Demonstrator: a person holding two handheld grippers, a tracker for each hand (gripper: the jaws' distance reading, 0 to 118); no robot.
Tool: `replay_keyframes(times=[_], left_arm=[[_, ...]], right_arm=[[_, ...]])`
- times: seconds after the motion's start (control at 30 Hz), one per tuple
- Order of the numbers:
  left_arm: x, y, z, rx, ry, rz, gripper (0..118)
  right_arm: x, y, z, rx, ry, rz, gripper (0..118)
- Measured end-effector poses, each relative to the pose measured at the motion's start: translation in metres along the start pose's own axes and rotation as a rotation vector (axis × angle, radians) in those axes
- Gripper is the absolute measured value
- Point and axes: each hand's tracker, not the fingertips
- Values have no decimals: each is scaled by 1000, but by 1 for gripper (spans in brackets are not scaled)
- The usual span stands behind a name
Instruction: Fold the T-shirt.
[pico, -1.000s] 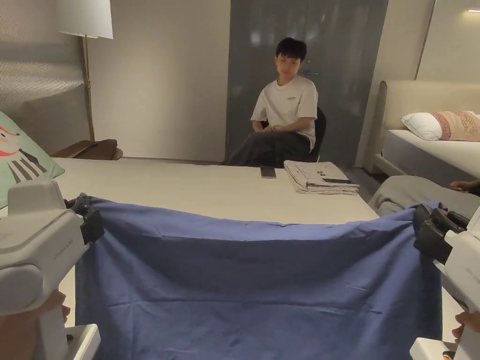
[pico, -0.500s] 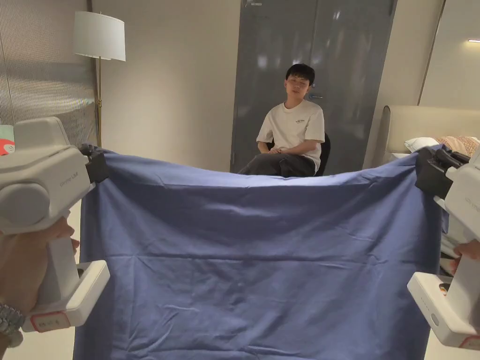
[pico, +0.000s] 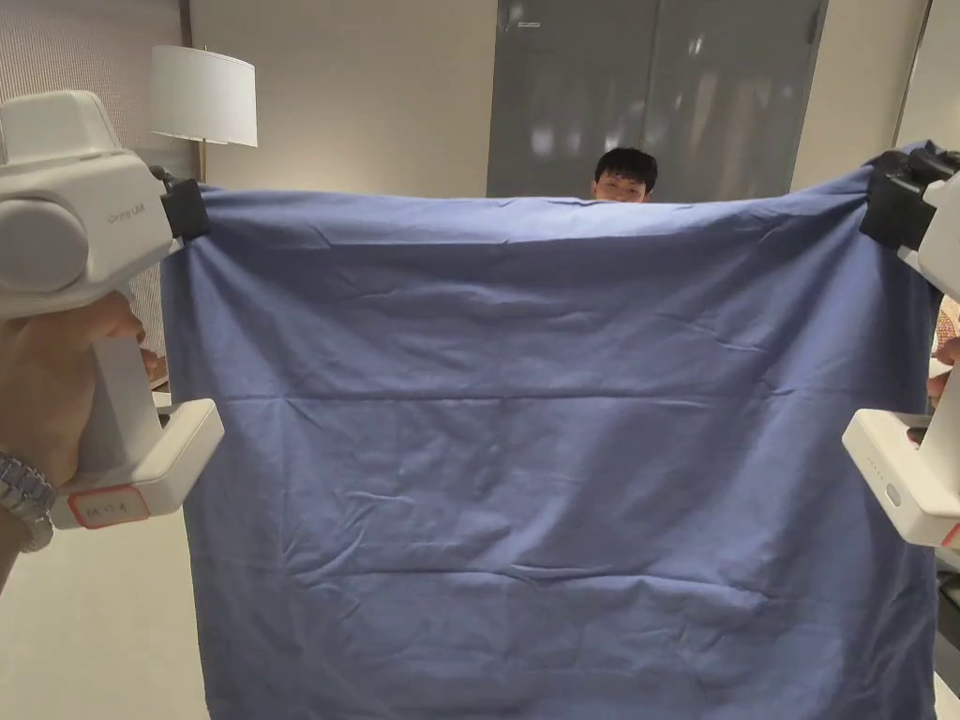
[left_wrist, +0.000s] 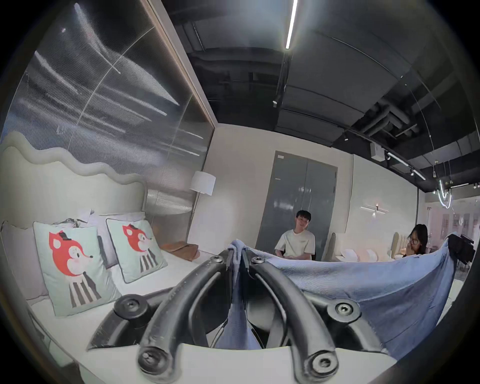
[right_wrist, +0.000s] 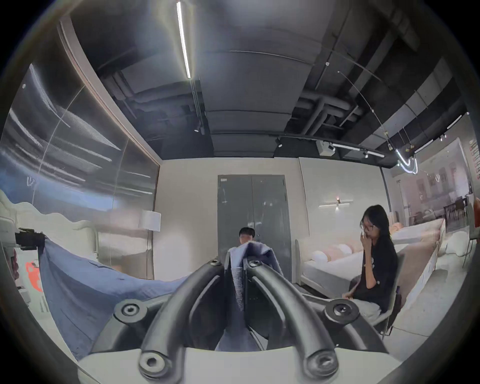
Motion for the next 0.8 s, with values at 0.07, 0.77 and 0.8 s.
replay_keyframes(times=[0.07, 0.77, 0.8], left_arm=[[5, 2, -26, 16, 2, -7, 3], [8, -49, -124, 13, 33, 44, 3], [7, -51, -120, 6, 33, 38, 3]], right_arm=[[-3, -1, -26, 14, -5, 18, 8], [3, -65, -114, -13, -27, 62, 8], [1, -66, -108, -19, -28, 71, 8]])
